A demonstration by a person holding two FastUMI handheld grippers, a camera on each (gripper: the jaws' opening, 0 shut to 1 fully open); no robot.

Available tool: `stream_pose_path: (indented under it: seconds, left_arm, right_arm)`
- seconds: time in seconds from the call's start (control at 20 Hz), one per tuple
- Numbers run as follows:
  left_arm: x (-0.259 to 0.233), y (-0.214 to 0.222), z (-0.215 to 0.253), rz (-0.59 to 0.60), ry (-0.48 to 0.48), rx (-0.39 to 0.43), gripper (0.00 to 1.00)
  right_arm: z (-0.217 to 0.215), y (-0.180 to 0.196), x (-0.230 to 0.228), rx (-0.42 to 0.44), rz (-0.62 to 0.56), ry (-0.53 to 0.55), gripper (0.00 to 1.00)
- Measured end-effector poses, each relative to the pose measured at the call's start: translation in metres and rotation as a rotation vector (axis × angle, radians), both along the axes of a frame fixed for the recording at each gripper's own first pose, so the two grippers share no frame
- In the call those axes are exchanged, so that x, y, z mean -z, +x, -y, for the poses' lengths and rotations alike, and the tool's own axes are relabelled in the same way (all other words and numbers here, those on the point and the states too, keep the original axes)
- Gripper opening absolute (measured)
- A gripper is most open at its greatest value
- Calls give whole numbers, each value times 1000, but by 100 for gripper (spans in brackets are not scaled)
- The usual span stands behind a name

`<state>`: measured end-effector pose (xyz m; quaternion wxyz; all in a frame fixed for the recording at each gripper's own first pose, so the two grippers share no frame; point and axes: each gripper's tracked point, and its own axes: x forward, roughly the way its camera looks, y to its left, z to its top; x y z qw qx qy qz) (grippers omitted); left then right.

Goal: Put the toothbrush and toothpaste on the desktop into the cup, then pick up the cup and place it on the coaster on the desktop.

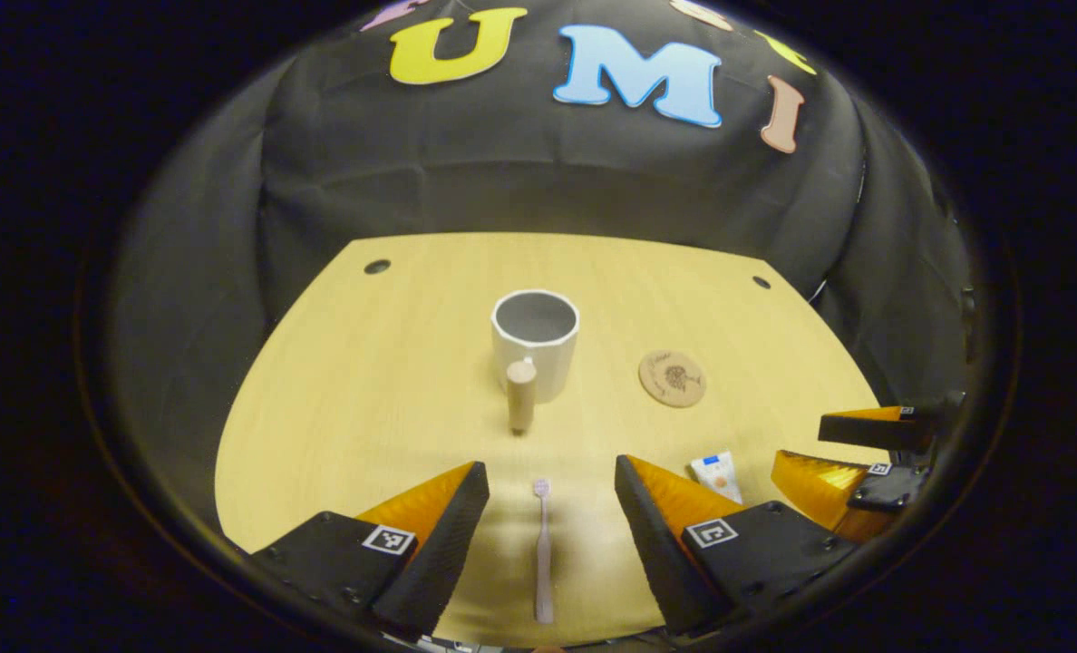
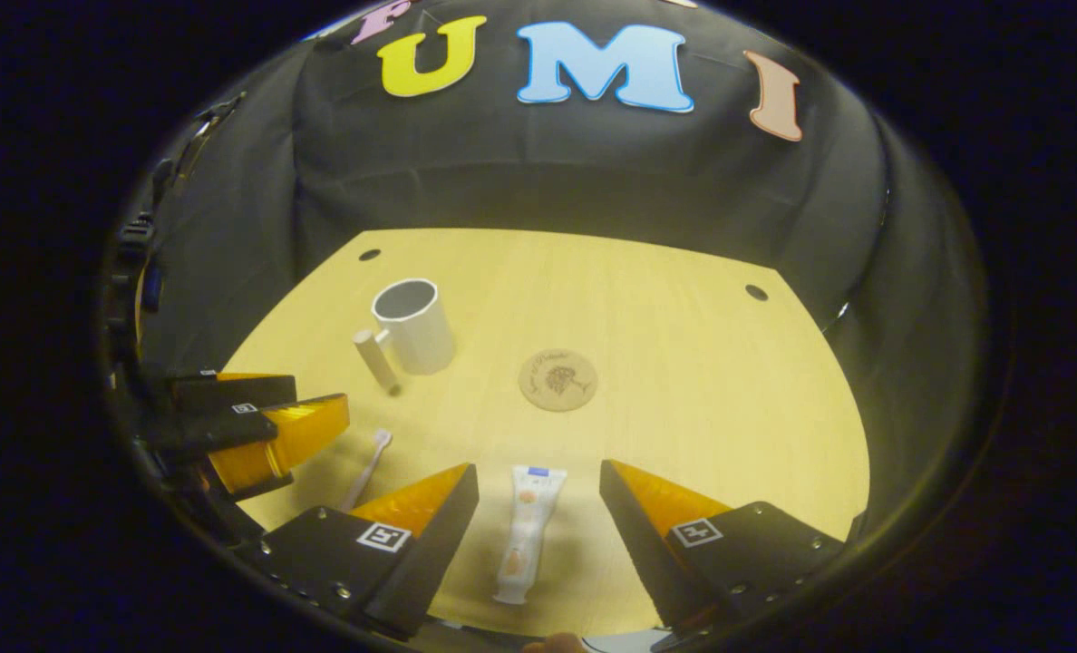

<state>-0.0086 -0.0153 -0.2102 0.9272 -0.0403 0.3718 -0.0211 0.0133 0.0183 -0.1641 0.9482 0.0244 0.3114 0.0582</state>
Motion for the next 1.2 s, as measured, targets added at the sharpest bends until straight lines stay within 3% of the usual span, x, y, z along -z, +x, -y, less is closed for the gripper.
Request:
stream_pose_path:
  seconds: [0.4, 0.75, 1.0, 1.05, 1.1, 1.15, 1.2]
  left_arm:
    - [57, -31, 0, -274, -9, 9, 94]
    - [99, -57, 6, -517, -17, 34, 94]
    - [111, -63, 10, -583, -12, 48, 95]
    - [113, -63, 10, -591, -7, 50, 100]
    - [115, -63, 10, -598, -4, 52, 95]
    - [117, -64, 10, -607, -1, 50, 100]
    - [119, -65, 9, -621, 2, 51, 94]
  right_arm:
    - [-19, -8, 55, -25, -264, 88, 89]
    - [-23, -11, 94, -25, -434, 86, 90]
    - [-31, -13, 110, -44, -518, 108, 90]
    - [-31, -14, 113, -43, -528, 115, 90]
    - [-31, -14, 115, -42, -537, 115, 90]
    - [-31, -13, 117, -37, -542, 113, 90]
    - [-31, -12, 119, -31, -545, 112, 90]
